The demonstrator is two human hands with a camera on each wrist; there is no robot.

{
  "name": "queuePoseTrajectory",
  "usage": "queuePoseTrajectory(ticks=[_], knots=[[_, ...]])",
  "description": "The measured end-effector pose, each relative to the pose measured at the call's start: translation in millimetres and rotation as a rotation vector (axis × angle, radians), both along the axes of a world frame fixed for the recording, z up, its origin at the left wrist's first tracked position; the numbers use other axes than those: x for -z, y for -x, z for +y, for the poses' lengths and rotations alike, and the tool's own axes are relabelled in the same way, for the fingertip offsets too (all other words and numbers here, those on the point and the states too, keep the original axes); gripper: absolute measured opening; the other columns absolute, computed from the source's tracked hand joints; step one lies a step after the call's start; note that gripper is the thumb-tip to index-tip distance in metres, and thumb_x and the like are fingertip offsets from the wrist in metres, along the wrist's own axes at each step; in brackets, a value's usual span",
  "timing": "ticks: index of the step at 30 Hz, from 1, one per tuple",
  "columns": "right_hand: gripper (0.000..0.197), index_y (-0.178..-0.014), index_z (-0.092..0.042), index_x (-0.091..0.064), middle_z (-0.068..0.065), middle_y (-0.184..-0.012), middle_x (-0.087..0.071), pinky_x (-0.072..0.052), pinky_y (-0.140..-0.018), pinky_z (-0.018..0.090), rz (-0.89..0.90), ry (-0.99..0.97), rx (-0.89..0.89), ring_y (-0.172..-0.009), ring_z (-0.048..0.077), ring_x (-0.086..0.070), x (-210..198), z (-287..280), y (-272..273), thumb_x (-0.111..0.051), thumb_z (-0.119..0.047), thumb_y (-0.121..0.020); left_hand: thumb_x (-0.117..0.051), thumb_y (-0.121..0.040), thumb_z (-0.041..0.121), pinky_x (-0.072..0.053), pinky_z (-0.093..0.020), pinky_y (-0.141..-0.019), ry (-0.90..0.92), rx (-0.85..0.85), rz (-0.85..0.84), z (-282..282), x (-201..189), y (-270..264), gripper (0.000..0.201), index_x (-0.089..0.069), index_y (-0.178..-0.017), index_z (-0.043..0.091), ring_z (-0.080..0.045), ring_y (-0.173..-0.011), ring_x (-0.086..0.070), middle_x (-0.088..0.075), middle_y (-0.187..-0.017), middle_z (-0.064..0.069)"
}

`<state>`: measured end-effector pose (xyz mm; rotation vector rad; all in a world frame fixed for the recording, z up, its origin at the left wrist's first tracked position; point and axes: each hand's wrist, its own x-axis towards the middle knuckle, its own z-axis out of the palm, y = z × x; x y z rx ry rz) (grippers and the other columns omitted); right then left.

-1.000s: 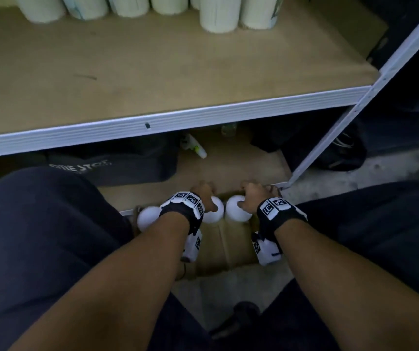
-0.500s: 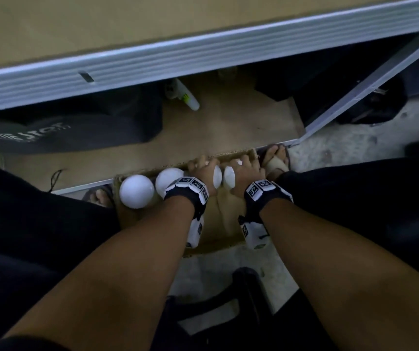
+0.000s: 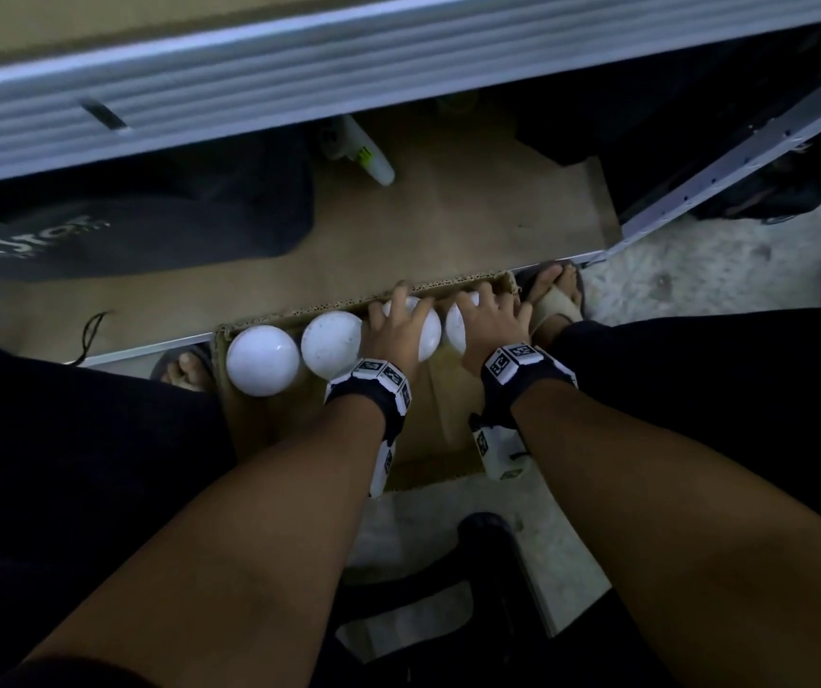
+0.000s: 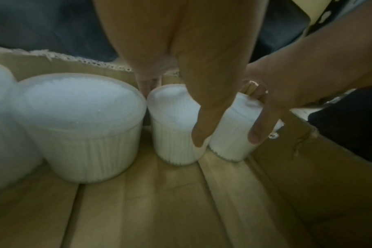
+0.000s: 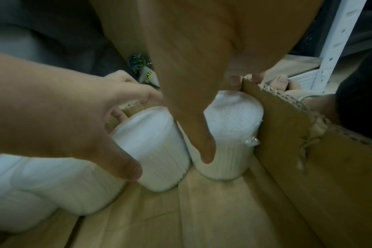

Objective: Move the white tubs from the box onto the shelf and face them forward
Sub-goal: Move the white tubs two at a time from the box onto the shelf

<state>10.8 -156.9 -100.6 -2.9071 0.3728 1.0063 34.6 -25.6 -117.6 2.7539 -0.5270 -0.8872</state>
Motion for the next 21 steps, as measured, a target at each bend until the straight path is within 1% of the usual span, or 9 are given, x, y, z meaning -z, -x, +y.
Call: queuePoseTrajectory(ticks=[3,4,7,9,12,14,15,18,21], knots=[[0.074,-0.138,-0.024,-0.035,0.009,-0.140,-0.031,-0.030,-0.105,0.052,0.008,-0.030,0.045,-0.128,0.038,-0.037,-3,-1,-2,-0.068,-0.015,-0.073,-0.066,-0.075,0.012,-0.042,-0.046,-0.098,0.016,-0.006,0.014,0,0,-3,0.072,-0.035,-0.135,0.034,-0.039,-0.128,-0.031,-0.014,-0.150,-0.002],[0.074,-0.138,-0.023,-0.035,0.008,-0.140,-0.031,-0.031,-0.105,0.051,-0.019,-0.034,0.057,-0.128,0.038,-0.037,-16,1,2,-0.069,-0.016,-0.073,-0.067,-0.074,0.013,-0.042,-0.047,-0.099,0.027,0.001,-0.007,3,-11,-1,0.072,-0.035,-0.135,0.034,-0.039,-0.129,-0.031,-0.015,-0.149,-0.002],[0.074,-0.138,-0.024,-0.036,0.007,-0.139,-0.031,-0.034,-0.101,0.050,-0.014,-0.056,0.113,-0.128,0.037,-0.036,-17,3,2,-0.071,-0.020,-0.072,-0.071,-0.071,0.016,-0.042,-0.046,-0.099,-0.001,0.009,0.034,1,-13,-6,0.076,-0.034,-0.135,0.035,-0.038,-0.130,-0.030,-0.019,-0.147,-0.002],[0.077,-0.136,-0.025,-0.036,0.006,-0.139,-0.032,-0.035,-0.099,0.050,-0.009,-0.075,0.149,-0.127,0.037,-0.036,-25,7,5,-0.074,-0.022,-0.070,-0.073,-0.070,0.019,-0.042,-0.046,-0.099,-0.021,-0.002,0.086,2,-22,-5,0.078,-0.034,-0.136,0.035,-0.038,-0.130,-0.029,-0.021,-0.145,-0.004],[0.080,-0.139,-0.026,-0.034,0.007,-0.141,-0.030,-0.032,-0.104,0.052,-0.027,-0.106,0.156,-0.130,0.038,-0.033,-51,7,4,-0.074,-0.023,-0.069,-0.075,-0.066,0.024,-0.042,-0.045,-0.097,-0.037,-0.009,0.092,3,-47,-6,0.080,-0.035,-0.135,0.032,-0.037,-0.128,-0.031,-0.025,-0.141,-0.005],[0.075,-0.139,-0.025,-0.036,0.009,-0.139,-0.033,-0.025,-0.108,0.055,-0.050,-0.090,0.145,-0.129,0.040,-0.034,-72,6,4,-0.070,-0.020,-0.072,-0.076,-0.064,0.026,-0.041,-0.044,-0.097,-0.049,0.006,0.098,1,-66,-6,0.082,-0.035,-0.133,0.032,-0.036,-0.126,-0.032,-0.027,-0.137,-0.006],[0.071,-0.138,-0.024,-0.038,0.009,-0.137,-0.034,-0.024,-0.108,0.055,-0.067,-0.073,0.141,-0.128,0.041,-0.035,-83,6,4,-0.067,-0.018,-0.074,-0.076,-0.062,0.025,-0.040,-0.043,-0.096,-0.050,0.014,0.096,0,-76,-5,0.082,-0.034,-0.133,0.032,-0.036,-0.125,-0.033,-0.028,-0.136,-0.006],[0.062,-0.135,-0.025,-0.042,0.008,-0.135,-0.035,-0.030,-0.103,0.050,-0.130,-0.070,0.154,-0.123,0.038,-0.037,-117,5,4,-0.064,-0.018,-0.077,-0.078,-0.060,0.025,-0.040,-0.047,-0.095,-0.026,0.015,0.060,-2,-109,-5,0.086,-0.032,-0.133,0.034,-0.038,-0.125,-0.032,-0.029,-0.133,-0.004],[0.068,-0.134,-0.029,-0.044,0.005,-0.138,-0.032,-0.032,-0.101,0.048,-0.162,-0.097,0.180,-0.124,0.037,-0.035,-155,4,2,-0.072,-0.021,-0.072,-0.081,-0.058,0.031,-0.042,-0.051,-0.097,-0.019,0.022,0.016,-1,-144,-6,0.090,-0.030,-0.132,0.036,-0.038,-0.127,-0.029,-0.027,-0.135,-0.004]])
